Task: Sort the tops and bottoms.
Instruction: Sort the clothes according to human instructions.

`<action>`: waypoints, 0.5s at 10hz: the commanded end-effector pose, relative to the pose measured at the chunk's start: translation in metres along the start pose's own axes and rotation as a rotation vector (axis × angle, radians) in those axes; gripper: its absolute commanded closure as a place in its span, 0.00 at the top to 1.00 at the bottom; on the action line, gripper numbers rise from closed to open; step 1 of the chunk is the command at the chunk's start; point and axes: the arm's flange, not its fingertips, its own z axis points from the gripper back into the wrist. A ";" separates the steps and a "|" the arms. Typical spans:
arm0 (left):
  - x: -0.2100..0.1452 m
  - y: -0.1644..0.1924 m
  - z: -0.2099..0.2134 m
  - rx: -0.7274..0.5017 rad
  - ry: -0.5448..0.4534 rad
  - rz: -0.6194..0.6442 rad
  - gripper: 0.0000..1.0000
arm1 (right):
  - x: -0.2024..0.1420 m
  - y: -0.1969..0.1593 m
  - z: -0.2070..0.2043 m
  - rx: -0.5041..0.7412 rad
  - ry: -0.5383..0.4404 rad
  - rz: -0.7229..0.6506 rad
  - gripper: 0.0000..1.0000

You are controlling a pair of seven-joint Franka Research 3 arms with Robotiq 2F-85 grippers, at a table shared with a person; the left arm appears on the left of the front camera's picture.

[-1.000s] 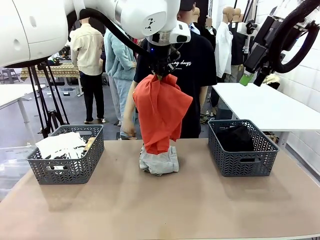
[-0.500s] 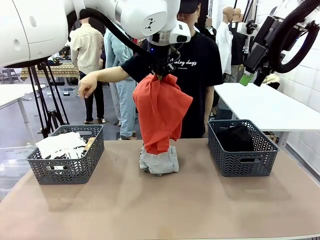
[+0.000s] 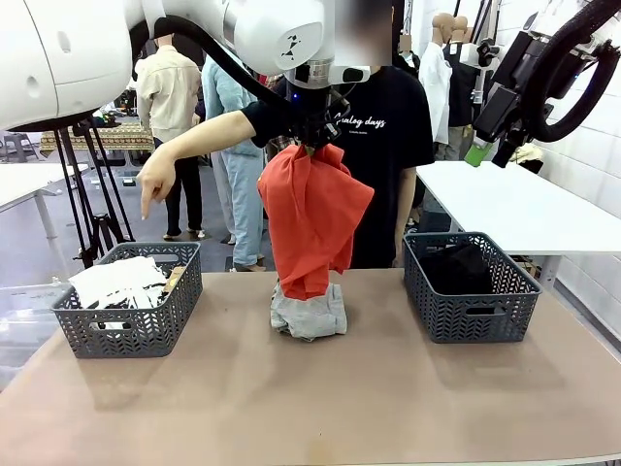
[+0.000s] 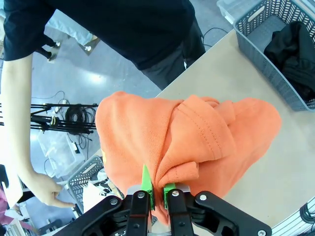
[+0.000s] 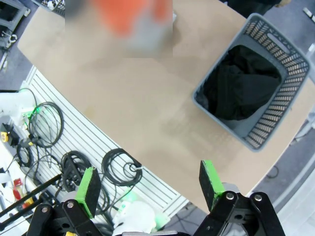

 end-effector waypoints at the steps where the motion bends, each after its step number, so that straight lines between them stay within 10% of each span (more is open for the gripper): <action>1: 0.001 0.004 0.004 -0.002 -0.013 0.007 0.00 | -0.002 0.001 0.000 -0.004 0.011 -0.006 1.00; 5: 0.001 0.004 0.004 -0.002 -0.013 0.007 0.00 | -0.002 0.001 0.000 -0.004 0.011 -0.006 1.00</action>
